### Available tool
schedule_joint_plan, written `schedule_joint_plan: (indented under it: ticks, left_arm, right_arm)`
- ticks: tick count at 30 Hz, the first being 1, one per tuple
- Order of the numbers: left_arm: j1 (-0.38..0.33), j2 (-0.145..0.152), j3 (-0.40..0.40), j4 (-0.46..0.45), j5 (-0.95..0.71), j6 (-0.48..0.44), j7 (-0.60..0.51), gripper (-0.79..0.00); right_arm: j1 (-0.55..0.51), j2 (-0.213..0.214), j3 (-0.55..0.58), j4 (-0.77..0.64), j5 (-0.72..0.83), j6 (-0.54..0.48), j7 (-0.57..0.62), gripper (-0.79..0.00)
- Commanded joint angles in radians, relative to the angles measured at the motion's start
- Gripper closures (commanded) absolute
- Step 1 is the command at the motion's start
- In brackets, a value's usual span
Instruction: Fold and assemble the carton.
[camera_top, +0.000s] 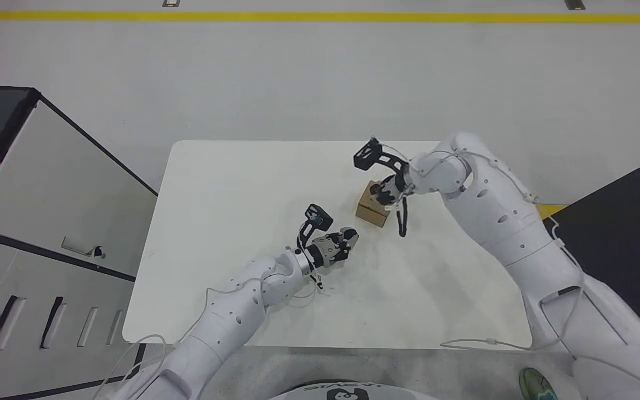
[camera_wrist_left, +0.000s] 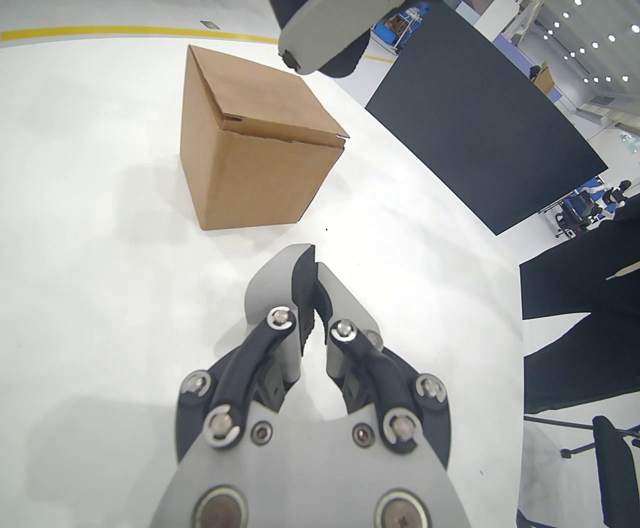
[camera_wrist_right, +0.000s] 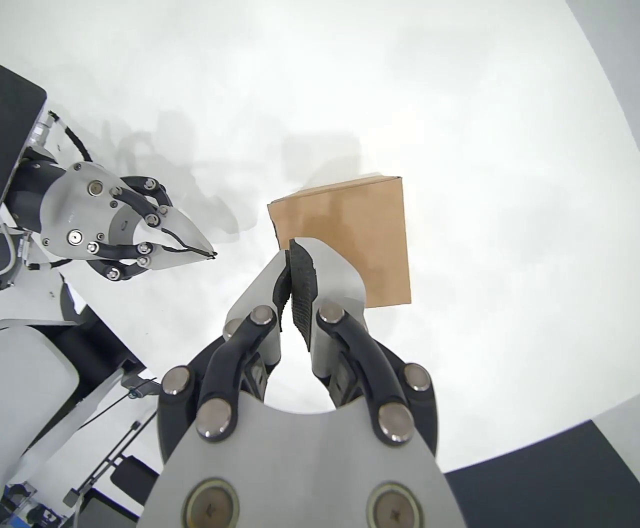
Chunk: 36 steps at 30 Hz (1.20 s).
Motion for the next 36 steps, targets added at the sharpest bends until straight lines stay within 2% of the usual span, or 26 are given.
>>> schedule_joint_plan:
  ticks: [1,6,21,36]
  left_arm:
    - [0.0,0.0,0.0,0.0,0.0,0.0,0.0,0.0]
    - [0.0,0.0,0.0,0.0,0.0,0.0,0.0,0.0]
    - [0.0,0.0,0.0,0.0,0.0,0.0,0.0,0.0]
    - [0.0,0.0,0.0,0.0,0.0,0.0,0.0,0.0]
  right_arm:
    - [-0.003,0.0,0.008,0.017,0.033,-0.006,-0.007,0.0]
    - [-0.004,-0.003,0.005,0.055,0.086,-0.024,-0.014,0.0]
    - [0.0,-0.014,-0.025,0.129,0.084,-0.031,-0.067,0.0]
    - [0.007,-0.013,-0.02,0.122,0.078,-0.029,-0.096,0.0]
